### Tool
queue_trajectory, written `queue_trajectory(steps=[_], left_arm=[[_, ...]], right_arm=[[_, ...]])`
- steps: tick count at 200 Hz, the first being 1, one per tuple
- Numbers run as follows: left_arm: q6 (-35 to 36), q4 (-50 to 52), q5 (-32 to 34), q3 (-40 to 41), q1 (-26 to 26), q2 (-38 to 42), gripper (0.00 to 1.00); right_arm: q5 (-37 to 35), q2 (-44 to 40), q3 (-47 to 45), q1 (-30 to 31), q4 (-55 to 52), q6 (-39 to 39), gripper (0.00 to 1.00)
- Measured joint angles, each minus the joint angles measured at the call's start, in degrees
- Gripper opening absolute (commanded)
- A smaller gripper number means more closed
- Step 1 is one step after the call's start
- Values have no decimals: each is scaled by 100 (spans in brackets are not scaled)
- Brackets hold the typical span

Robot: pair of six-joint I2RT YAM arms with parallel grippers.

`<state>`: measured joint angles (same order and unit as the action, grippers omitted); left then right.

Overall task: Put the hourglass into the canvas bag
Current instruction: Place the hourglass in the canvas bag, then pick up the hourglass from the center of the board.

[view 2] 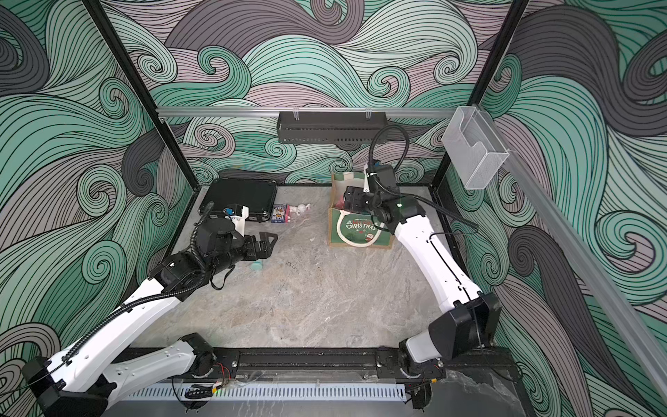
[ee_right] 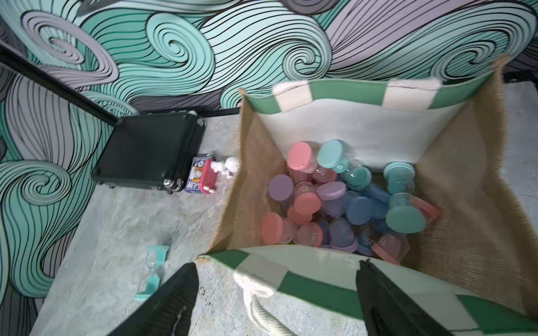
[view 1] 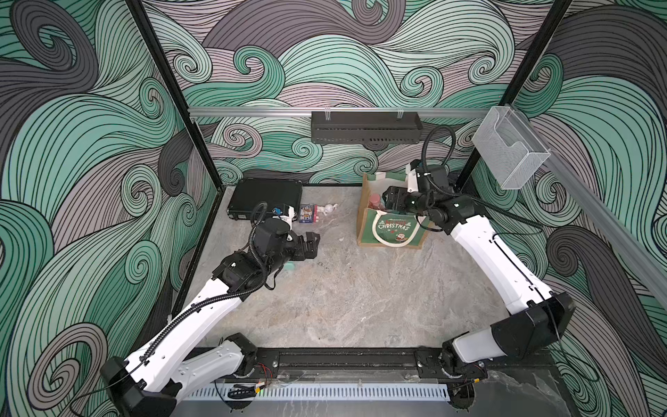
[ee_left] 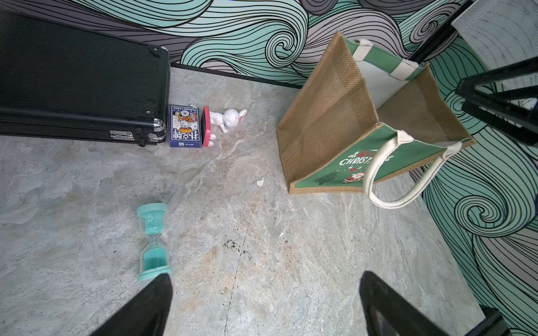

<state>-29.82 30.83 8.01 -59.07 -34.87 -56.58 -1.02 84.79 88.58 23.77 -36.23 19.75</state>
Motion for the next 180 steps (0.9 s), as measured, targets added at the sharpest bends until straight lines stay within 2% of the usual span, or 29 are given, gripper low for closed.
queue_trajectory(steps=[45,83,129,180], left_arm=[[-153,365,348,118,0,400,99],[-319,629,778,297,0,968,99],[-595,973,1318,667,0,1631,99],[-732,1158,1626,813,0,1928,99]], right_arm=[[-101,76,0,1298,-68,33,91],[-236,584,-4,2175,203,160,92],[-260,1563,-22,2756,719,442,92],[-192,2708,35,3075,1207,765,91]])
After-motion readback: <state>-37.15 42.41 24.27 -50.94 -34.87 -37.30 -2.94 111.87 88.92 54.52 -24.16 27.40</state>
